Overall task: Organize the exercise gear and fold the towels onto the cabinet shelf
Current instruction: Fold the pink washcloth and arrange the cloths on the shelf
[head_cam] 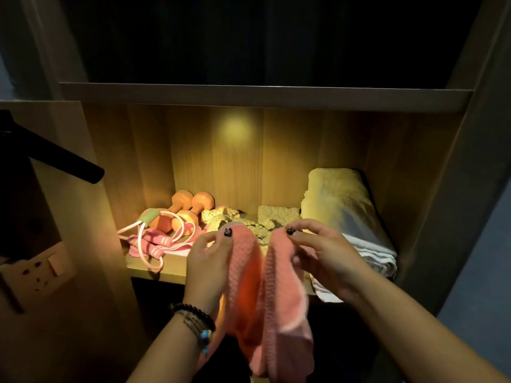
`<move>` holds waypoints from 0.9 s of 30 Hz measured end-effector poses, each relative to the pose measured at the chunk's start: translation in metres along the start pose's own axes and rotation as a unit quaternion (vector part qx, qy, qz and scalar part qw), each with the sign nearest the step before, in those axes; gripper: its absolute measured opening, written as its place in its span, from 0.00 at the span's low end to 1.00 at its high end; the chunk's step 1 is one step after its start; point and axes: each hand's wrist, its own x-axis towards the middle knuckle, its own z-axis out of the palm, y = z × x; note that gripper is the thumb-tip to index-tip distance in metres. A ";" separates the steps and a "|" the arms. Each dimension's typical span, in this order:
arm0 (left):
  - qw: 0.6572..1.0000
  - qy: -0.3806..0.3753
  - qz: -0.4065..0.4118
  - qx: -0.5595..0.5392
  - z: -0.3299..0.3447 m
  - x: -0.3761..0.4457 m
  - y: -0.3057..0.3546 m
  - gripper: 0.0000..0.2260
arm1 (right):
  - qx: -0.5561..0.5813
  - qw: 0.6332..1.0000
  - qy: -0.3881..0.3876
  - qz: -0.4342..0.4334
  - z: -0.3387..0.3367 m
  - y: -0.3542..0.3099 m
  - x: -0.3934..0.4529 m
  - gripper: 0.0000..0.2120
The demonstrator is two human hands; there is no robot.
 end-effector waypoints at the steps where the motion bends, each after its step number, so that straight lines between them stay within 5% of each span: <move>1: 0.999 -0.021 -0.007 -0.042 0.004 -0.007 -0.001 0.09 | 0.013 0.999 -0.032 -0.011 0.005 0.001 -0.003 0.11; 4: 0.993 -0.034 -0.022 -0.113 0.008 -0.024 -0.005 0.09 | -0.035 0.992 -0.087 -0.081 0.014 0.013 -0.007 0.23; 6: 0.988 -0.030 -0.039 -0.148 0.006 -0.029 -0.012 0.09 | -0.168 0.966 -0.061 -0.185 0.015 0.025 -0.009 0.27; 10: 0.979 -0.034 -0.060 -0.193 0.000 -0.037 -0.024 0.09 | -0.420 0.839 0.011 -0.345 0.014 0.044 -0.010 0.18; 13: 0.975 -0.038 -0.060 -0.212 -0.005 -0.041 -0.029 0.14 | -0.499 0.789 0.050 -0.356 0.012 0.054 -0.008 0.06; 16: 0.981 -0.050 -0.030 -0.185 -0.011 -0.042 -0.032 0.16 | -0.525 0.757 0.072 -0.382 0.010 0.054 -0.007 0.12; 19: 0.986 -0.061 -0.019 -0.154 -0.012 -0.041 -0.035 0.12 | -0.426 0.820 0.039 -0.379 0.012 0.048 -0.011 0.08; 23: 0.977 -0.101 -0.038 -0.182 -0.013 -0.040 -0.038 0.12 | -0.339 0.913 -0.002 -0.228 0.014 0.045 -0.008 0.04; 27: 0.975 -0.140 -0.013 -0.171 -0.021 -0.040 -0.037 0.17 | -0.320 0.927 -0.001 -0.197 0.011 0.051 -0.005 0.04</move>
